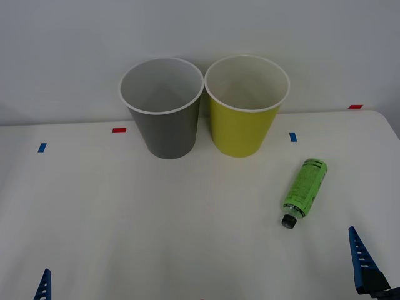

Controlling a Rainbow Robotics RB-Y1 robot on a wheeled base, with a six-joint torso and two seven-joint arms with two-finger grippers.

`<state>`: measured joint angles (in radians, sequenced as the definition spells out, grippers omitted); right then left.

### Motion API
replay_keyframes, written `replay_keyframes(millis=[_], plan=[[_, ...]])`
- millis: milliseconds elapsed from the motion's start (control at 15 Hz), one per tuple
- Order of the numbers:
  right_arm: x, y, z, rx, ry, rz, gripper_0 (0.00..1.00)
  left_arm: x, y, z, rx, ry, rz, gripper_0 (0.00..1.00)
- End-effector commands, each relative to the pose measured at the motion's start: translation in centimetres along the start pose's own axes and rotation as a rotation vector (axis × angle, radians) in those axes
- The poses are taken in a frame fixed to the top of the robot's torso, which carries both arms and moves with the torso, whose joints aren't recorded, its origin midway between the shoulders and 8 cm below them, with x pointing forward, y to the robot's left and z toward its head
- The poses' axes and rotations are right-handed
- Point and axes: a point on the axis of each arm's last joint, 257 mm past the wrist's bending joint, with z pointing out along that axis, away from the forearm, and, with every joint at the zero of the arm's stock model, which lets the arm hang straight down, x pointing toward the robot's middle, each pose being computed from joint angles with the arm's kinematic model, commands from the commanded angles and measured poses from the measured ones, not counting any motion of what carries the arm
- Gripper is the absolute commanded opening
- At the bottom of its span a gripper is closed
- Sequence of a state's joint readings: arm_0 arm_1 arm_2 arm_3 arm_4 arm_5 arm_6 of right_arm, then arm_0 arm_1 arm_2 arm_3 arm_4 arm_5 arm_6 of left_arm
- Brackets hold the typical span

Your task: Put cans in the gray bin and PET bottles in the light green bin.

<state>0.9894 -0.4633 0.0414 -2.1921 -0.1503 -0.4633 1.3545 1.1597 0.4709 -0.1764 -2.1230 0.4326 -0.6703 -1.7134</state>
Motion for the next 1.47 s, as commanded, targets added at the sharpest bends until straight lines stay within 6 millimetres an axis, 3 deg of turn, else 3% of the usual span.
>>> replay_keyframes(millis=[67, 1467], plan=[[0.00, 0.00, 0.00, 0.000, 0.000, 0.000, 1.00, 0.00, 0.00, 0.00, 0.000, 0.000, 0.000, 1.00], [0.00, 0.00, 0.00, 0.000, 0.000, 0.000, 1.00, 0.00, 0.00, 0.00, 0.000, 0.000, 0.000, 1.00]])
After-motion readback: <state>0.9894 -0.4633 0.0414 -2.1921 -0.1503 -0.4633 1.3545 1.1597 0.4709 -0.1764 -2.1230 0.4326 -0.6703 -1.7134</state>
